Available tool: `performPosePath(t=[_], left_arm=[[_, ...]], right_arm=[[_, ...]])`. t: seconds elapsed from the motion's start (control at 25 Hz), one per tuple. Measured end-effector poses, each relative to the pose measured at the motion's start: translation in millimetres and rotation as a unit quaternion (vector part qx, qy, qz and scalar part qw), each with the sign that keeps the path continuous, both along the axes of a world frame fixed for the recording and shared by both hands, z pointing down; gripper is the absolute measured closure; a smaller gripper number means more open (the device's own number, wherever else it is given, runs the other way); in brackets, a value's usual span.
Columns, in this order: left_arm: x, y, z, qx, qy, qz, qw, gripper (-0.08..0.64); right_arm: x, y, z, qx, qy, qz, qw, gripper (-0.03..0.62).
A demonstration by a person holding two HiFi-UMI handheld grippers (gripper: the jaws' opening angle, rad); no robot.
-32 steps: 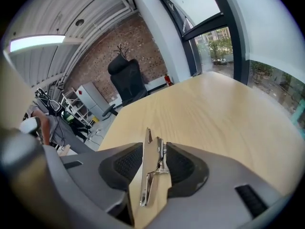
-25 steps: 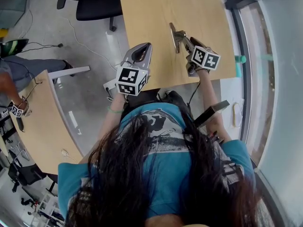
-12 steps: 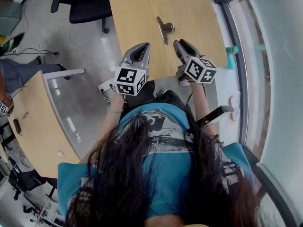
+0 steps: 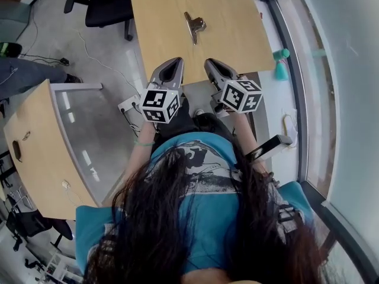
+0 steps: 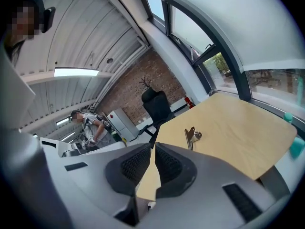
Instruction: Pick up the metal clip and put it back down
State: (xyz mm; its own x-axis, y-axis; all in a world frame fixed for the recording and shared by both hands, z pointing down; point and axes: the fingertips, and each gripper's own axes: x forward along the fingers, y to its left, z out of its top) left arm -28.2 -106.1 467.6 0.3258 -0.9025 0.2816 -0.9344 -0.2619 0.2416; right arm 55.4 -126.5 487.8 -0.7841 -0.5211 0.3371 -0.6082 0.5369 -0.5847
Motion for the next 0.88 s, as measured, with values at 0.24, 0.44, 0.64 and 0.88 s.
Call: performPosePath(t=[0.24, 0.44, 0.64, 0.88], left_arm=[[36, 56, 22, -0.029, 0.018, -0.028, 0.999, 0.557], [56, 90, 29, -0.045, 0.01, -0.036, 0.9983, 0.557], [59, 110, 24, -0.048, -0.002, -0.043, 0.9979, 0.557], [55, 125, 32, -0.062, -0.007, -0.043, 0.9971, 0.557]], right_arm=[[30, 57, 7, -0.013, -0.006, -0.032, 0.999, 0.553], [49, 82, 20, -0.03, -0.002, -0.038, 0.999, 0.554], [49, 101, 24, -0.037, -0.002, -0.045, 0.998, 0.554], [43, 115, 33, -0.054, -0.005, -0.051, 0.997, 0.554]])
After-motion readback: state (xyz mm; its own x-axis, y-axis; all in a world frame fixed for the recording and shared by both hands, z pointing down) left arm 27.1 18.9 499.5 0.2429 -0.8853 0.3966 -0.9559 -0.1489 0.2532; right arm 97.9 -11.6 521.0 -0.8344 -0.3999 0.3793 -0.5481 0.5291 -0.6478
